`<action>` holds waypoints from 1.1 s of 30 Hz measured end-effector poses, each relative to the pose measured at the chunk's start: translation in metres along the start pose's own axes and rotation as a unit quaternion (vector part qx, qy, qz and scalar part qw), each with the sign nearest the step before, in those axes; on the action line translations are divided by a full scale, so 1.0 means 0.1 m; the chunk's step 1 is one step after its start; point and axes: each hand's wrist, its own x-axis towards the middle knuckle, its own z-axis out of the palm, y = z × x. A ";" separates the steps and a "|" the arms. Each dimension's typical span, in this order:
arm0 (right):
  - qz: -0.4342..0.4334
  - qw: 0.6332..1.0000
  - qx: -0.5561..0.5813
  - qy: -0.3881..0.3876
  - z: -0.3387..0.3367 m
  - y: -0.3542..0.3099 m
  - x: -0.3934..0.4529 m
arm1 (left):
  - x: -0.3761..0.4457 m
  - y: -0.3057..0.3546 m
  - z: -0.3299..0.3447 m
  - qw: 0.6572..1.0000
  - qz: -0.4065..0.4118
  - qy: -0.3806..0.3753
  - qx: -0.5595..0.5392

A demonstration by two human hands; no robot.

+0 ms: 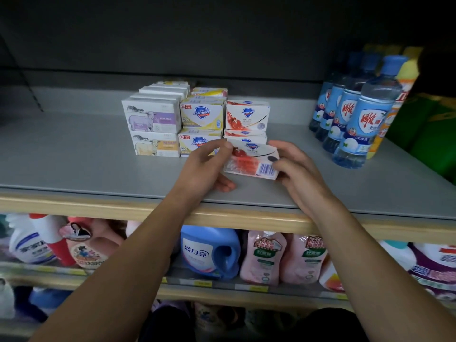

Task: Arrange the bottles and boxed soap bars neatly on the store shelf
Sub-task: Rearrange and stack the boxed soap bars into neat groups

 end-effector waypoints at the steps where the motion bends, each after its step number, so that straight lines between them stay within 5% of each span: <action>1: -0.010 1.000 -0.002 -0.004 0.00 0.01 0.00 | 0.00 -0.01 -0.01 1.000 0.012 0.000 0.000; 10: -0.063 0.991 -0.119 0.020 0.01 0.05 -0.01 | 0.00 -0.01 -0.11 0.994 0.015 -0.051 -0.098; 13: -0.066 0.996 -0.065 0.018 0.01 0.03 -0.02 | -0.01 0.00 -0.08 0.991 0.004 -0.030 -0.128; 16: -0.042 0.999 0.006 0.005 0.03 0.04 -0.03 | -0.02 -0.01 -0.05 0.994 0.018 -0.024 -0.105; 27: -0.092 0.991 -0.099 -0.022 0.04 0.02 -0.06 | 0.02 -0.06 -0.08 0.993 0.019 -0.039 -0.111; 33: -0.124 0.968 -0.207 0.067 0.04 -0.04 -0.11 | 0.00 -0.05 -0.05 0.998 0.050 -0.043 -0.011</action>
